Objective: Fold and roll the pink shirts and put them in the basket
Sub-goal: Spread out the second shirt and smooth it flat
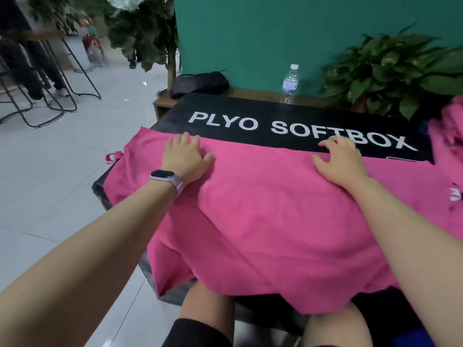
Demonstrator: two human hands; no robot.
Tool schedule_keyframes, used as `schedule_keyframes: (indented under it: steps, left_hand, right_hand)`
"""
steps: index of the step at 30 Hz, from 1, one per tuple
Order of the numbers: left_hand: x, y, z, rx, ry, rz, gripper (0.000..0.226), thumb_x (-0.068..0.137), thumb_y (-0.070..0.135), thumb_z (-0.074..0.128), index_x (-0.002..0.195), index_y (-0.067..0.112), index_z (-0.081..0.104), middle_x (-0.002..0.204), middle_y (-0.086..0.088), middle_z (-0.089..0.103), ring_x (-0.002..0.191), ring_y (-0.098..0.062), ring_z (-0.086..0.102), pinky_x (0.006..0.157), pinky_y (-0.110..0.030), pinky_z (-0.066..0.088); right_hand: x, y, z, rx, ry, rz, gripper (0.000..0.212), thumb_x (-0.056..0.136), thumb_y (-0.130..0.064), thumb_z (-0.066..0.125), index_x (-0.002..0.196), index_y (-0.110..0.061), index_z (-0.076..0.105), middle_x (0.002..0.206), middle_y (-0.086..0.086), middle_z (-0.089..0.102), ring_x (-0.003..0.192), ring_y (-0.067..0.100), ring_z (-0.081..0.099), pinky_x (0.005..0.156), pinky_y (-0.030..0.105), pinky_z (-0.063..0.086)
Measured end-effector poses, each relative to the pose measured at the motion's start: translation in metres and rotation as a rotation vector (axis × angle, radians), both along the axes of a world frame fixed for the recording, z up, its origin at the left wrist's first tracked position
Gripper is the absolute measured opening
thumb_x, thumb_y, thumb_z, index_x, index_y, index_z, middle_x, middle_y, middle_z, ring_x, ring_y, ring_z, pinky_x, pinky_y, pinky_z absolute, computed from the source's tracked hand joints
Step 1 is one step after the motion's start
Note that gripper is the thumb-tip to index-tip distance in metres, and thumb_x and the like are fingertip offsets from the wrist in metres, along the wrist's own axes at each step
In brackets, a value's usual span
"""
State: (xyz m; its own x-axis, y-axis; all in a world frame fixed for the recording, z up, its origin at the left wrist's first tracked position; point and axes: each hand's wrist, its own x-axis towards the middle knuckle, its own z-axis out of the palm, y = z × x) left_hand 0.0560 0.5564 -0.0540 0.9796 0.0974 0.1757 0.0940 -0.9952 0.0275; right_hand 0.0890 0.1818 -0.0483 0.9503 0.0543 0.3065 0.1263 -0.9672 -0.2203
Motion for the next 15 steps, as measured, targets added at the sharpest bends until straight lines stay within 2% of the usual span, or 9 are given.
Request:
schedule_keyframes:
  steps: [3,7,11,13,15]
  left_hand:
    - [0.021,-0.023,-0.013,-0.068,0.090,-0.221,0.072,0.097,0.069,0.026,0.152,0.023,0.033,0.163,-0.010,0.024,0.149,-0.026,0.021,0.120,-0.044,0.015]
    - [0.067,-0.009,-0.018,-0.046,0.149,-0.240,0.076,0.095,0.074,0.022,0.158,0.033,0.018,0.168,-0.001,0.009,0.154,-0.020,0.008,0.123,-0.040,0.005]
    - [0.103,-0.016,-0.013,-0.042,0.169,-0.232,0.075,0.097,0.071,0.023,0.160,0.032,0.015,0.168,-0.001,0.007,0.155,-0.019,0.005,0.125,-0.040,0.004]
    - [0.113,-0.018,-0.012,-0.047,0.167,-0.234,0.075,0.096,0.071,0.023,0.160,0.032,0.014,0.168,-0.001,0.007,0.155,-0.018,0.004,0.125,-0.039,0.004]
    - [0.117,-0.017,-0.013,-0.048,0.158,-0.239,0.076,0.096,0.072,0.022,0.160,0.032,0.014,0.168,0.000,0.007,0.155,-0.019,0.005,0.125,-0.039,0.005]
  right_hand:
    - [0.017,-0.034,-0.016,-0.008,0.101,0.024,0.057,0.095,-0.051,0.054,0.140,-0.017,0.055,0.148,0.007,0.048,0.141,0.028,0.036,0.115,0.049,0.032]
    - [0.056,-0.042,-0.028,-0.050,0.202,0.072,0.066,0.099,-0.060,0.041,0.156,-0.026,0.036,0.164,0.001,0.029,0.154,0.021,0.018,0.125,0.045,0.017]
    - [0.088,-0.038,-0.021,-0.083,0.271,0.030,0.070,0.100,-0.063,0.034,0.160,-0.028,0.026,0.168,-0.001,0.017,0.156,0.019,0.008,0.126,0.043,0.010]
    - [0.090,-0.035,-0.015,-0.036,0.186,0.019,0.066,0.100,-0.054,0.043,0.156,-0.020,0.036,0.165,0.005,0.027,0.153,0.024,0.019,0.125,0.043,0.018]
    - [0.081,-0.030,-0.014,-0.060,-0.026,0.005,0.049,0.097,-0.041,0.048,0.134,-0.009,0.056,0.139,0.011,0.053,0.132,0.031,0.046,0.112,0.042,0.035]
